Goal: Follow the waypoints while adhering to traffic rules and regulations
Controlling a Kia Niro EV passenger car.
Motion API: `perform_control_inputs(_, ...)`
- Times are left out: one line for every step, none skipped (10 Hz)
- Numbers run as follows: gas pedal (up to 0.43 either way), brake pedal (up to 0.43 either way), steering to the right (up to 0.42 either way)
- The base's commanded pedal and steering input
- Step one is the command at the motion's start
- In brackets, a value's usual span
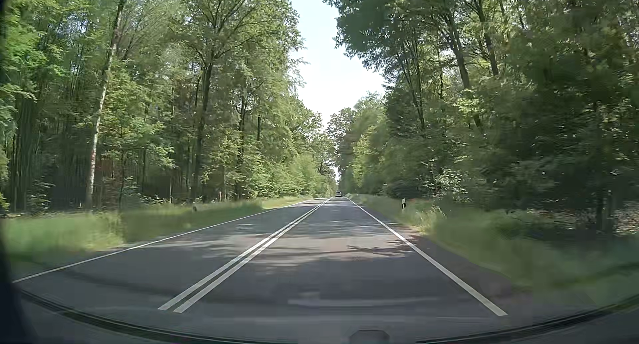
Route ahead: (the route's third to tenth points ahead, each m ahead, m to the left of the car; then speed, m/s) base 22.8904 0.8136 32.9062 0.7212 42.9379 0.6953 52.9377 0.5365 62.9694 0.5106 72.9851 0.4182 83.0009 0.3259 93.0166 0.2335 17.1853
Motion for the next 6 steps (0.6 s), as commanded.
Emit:
perform_control_inputs(0.130, 0.030, -0.001)
perform_control_inputs(0.130, 0.030, -0.001)
perform_control_inputs(0.130, 0.037, -0.001)
perform_control_inputs(0.130, 0.037, -0.001)
perform_control_inputs(0.130, 0.037, -0.001)
perform_control_inputs(0.130, 0.037, -0.001)
